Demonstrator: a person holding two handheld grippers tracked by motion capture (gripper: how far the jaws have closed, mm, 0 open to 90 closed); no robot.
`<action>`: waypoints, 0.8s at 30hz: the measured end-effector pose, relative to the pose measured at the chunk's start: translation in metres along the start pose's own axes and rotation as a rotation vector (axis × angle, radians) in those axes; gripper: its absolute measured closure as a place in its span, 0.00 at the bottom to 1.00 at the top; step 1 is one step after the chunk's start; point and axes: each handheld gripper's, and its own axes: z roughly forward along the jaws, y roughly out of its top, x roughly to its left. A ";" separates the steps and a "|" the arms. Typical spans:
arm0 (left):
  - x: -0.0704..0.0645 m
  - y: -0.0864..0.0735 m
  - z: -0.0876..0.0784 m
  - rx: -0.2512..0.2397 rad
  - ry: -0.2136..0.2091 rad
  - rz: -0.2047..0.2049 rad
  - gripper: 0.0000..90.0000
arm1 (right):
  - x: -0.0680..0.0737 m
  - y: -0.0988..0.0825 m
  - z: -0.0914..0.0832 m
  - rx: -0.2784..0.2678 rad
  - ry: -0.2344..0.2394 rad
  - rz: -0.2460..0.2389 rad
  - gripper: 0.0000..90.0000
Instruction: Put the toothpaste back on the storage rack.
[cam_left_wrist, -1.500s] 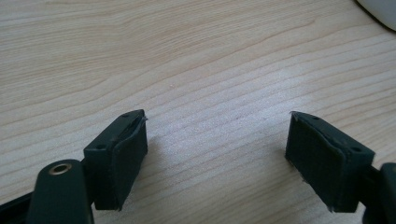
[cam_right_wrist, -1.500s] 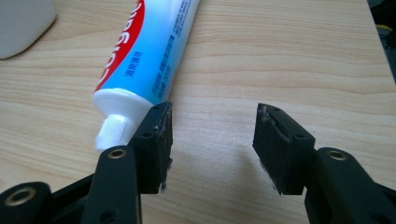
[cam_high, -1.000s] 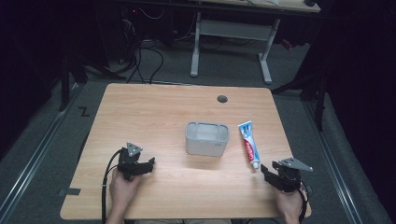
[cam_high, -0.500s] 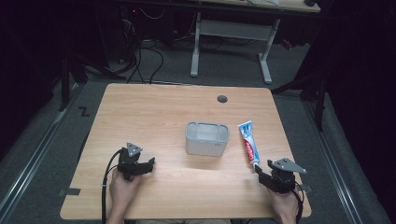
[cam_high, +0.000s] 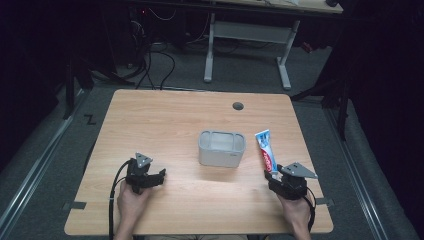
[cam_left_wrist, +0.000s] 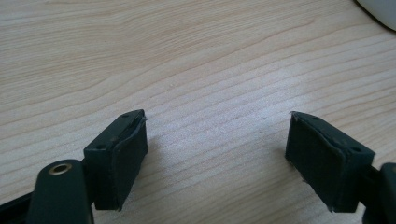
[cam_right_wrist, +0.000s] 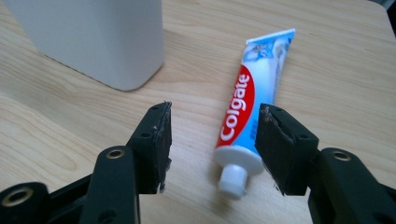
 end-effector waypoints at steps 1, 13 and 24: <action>0.000 0.000 0.000 0.000 0.000 0.000 0.24 | 0.000 0.000 0.000 0.000 0.000 0.000 0.51; 0.000 0.000 0.000 -0.001 0.001 0.000 0.24 | -0.005 0.030 0.014 -0.007 0.021 -0.008 0.56; 0.000 0.000 0.000 -0.001 0.000 0.000 0.24 | -0.013 0.047 0.032 0.030 0.038 0.008 0.57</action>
